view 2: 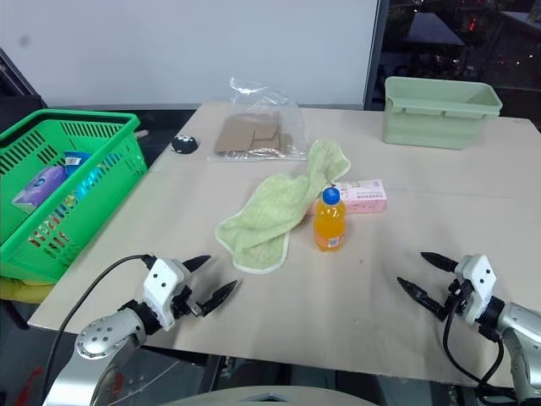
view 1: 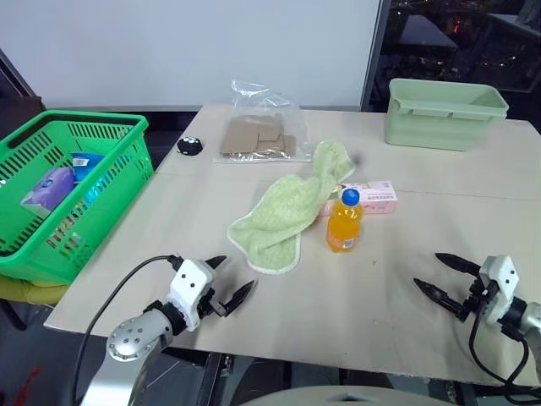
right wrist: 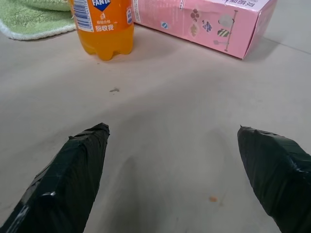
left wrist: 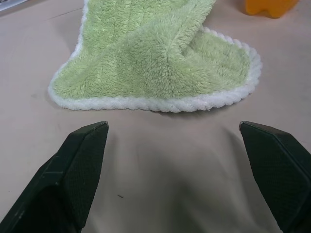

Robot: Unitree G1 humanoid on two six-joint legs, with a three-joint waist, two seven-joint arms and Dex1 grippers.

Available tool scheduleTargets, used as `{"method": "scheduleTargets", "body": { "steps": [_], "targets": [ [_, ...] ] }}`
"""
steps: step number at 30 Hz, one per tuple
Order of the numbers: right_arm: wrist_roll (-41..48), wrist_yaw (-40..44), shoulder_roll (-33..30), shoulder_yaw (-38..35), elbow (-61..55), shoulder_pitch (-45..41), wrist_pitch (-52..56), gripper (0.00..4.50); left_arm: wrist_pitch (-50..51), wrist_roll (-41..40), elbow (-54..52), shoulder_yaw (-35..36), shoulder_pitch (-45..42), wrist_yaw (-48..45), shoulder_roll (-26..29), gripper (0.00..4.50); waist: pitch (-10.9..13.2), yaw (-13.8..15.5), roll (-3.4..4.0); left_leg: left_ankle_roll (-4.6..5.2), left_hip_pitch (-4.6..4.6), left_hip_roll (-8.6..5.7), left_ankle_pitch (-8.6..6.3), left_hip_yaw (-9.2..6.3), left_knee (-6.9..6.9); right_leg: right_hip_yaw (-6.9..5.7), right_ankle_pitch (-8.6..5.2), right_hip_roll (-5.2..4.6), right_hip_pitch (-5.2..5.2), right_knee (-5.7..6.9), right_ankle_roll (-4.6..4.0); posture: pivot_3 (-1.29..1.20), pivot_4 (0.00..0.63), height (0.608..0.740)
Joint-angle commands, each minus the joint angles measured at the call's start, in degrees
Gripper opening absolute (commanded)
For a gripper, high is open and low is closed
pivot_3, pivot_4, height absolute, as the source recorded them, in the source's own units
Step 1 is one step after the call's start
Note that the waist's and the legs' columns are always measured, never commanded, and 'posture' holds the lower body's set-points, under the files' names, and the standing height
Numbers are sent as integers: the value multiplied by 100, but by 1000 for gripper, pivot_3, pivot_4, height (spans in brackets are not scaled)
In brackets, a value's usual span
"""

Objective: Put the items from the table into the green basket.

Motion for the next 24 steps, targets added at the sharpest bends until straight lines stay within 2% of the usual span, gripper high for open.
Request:
{"method": "scheduleTargets", "body": {
  "steps": [1,7,13,17,24],
  "targets": [
    [100,28,-33,-53,-236,-56,-26,4500,-60,-76,-271,39,-34,26,-6,4481,2,0,0,0,0,0,0,0,0,0,0,0,0,0,0,-39,21,740],
    [214,73,-24,-57,-472,33,30,4500,-37,-240,-310,104,-243,-15,-13,4481,8,-3,3,0,0,0,0,0,-1,-1,0,-1,0,0,0,-57,20,740],
    [948,177,-37,-103,-1504,65,531,4500,332,-586,-366,104,-1072,159,-148,4481,9,-7,6,0,-4,1,0,-1,0,-11,0,-1,0,2,1,-83,15,740],
    [1392,-62,49,-213,-1900,-125,874,4500,859,-240,-55,-314,-1624,431,-184,4481,6,-48,6,1,-3,1,1,1,1,-12,2,13,0,1,3,-111,8,740],
    [1481,-192,57,-233,-2192,-96,1017,4500,1414,269,403,-833,-2025,728,-232,4481,5,-155,5,2,-5,-4,1,-9,0,-24,14,28,0,2,23,-137,0,740]
  ]
}}
